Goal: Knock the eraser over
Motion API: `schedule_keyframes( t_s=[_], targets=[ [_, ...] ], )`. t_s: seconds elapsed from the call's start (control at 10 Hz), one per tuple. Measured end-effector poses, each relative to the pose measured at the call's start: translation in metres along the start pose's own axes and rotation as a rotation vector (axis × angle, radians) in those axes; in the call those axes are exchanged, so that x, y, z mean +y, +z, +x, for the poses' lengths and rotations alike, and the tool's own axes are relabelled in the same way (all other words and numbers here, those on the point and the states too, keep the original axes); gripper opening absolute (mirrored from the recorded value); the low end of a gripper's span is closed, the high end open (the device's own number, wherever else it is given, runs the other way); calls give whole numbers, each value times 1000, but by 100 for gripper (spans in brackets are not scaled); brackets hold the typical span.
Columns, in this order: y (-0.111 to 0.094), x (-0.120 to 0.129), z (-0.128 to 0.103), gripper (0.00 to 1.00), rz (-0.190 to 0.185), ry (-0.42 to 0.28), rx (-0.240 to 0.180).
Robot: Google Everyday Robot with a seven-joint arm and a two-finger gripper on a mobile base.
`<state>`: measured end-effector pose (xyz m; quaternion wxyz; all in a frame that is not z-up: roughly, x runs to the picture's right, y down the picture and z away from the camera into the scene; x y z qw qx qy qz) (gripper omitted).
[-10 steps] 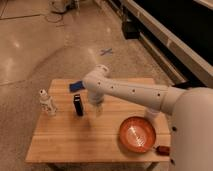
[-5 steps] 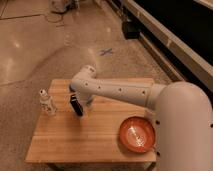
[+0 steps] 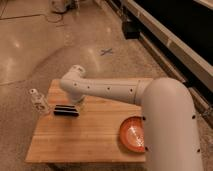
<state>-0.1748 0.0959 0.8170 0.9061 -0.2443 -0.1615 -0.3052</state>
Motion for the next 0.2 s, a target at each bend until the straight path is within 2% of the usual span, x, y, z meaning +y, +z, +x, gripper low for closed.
schedule_keyframes(
  t_s=[0.2],
  targets=[
    [0,0,2,65,2,4,1]
  ],
)
